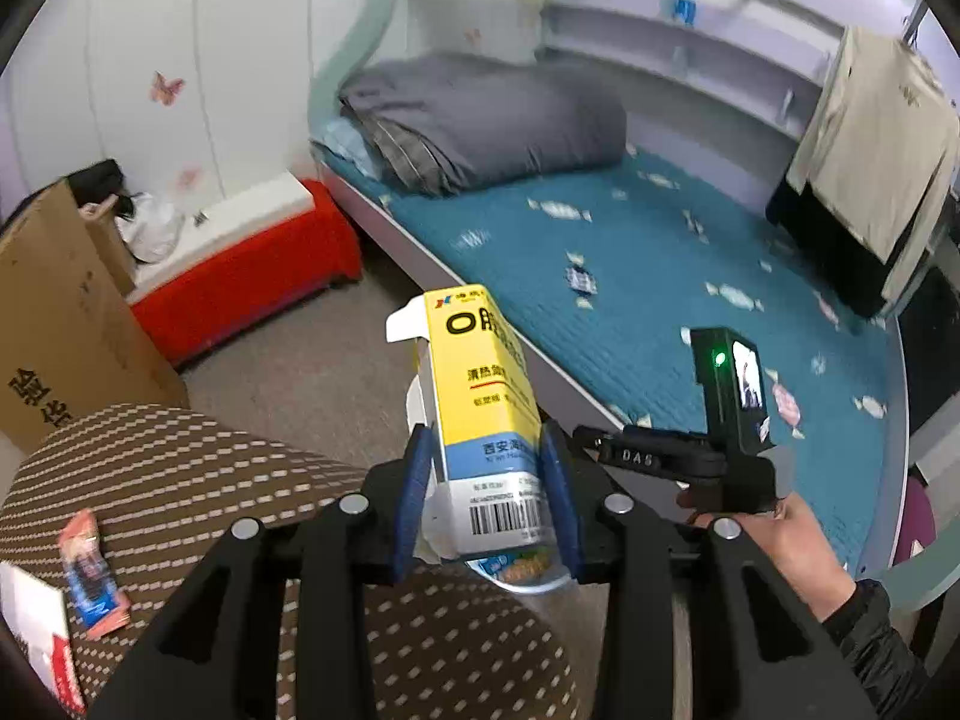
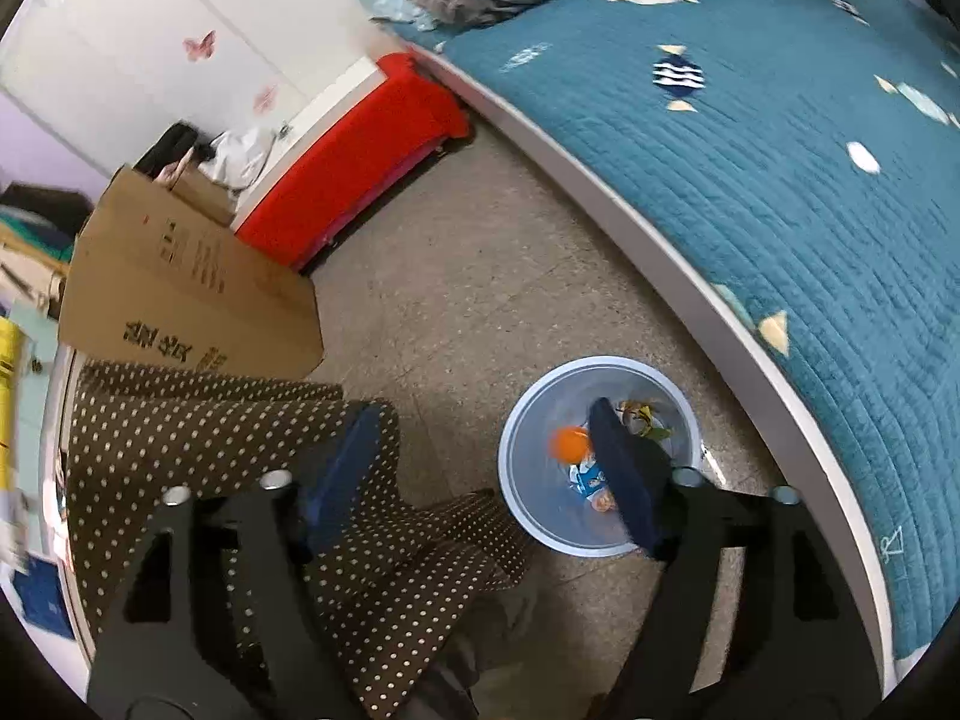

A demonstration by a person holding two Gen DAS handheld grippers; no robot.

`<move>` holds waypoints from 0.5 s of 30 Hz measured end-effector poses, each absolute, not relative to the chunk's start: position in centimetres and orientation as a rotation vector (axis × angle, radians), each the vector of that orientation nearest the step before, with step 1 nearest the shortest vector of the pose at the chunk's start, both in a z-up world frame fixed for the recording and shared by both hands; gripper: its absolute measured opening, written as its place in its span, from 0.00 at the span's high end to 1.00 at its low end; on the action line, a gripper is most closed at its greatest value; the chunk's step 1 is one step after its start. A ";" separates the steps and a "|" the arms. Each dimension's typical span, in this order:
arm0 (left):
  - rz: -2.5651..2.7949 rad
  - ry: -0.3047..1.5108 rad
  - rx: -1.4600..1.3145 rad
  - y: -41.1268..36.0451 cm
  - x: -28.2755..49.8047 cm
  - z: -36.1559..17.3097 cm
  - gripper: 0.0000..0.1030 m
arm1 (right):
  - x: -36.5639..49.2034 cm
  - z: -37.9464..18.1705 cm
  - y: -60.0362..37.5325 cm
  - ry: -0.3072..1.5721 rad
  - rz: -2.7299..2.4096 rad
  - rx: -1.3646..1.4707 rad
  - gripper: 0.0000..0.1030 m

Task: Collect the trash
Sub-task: 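Carry the carton and orange cap over the wastebasket and open both tools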

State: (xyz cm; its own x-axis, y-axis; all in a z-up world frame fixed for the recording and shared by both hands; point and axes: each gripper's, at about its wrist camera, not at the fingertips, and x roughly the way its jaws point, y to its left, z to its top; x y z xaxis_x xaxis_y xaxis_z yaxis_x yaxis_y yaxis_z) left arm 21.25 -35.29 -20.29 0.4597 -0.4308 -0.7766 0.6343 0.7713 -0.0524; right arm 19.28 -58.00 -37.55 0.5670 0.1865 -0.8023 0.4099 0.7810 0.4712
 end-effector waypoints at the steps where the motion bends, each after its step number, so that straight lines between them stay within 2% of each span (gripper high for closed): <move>1: -0.667 0.884 0.266 -35.9 21.5 -20.7 0.65 | 18.8 -37.4 -58.6 0.965 -0.161 0.698 0.21; 11: -0.721 1.046 0.346 -42.1 24.2 -26.7 0.65 | 15.1 -34.2 -62.2 0.866 -0.231 0.708 0.16; 14: -0.723 1.073 0.356 -43.4 25.0 -27.7 0.60 | 14.8 -33.8 -62.8 0.857 -0.238 0.710 0.16; 15: -0.724 1.080 0.358 -43.7 25.2 -28.0 0.53 | 14.7 -33.7 -62.9 0.852 -0.242 0.711 0.16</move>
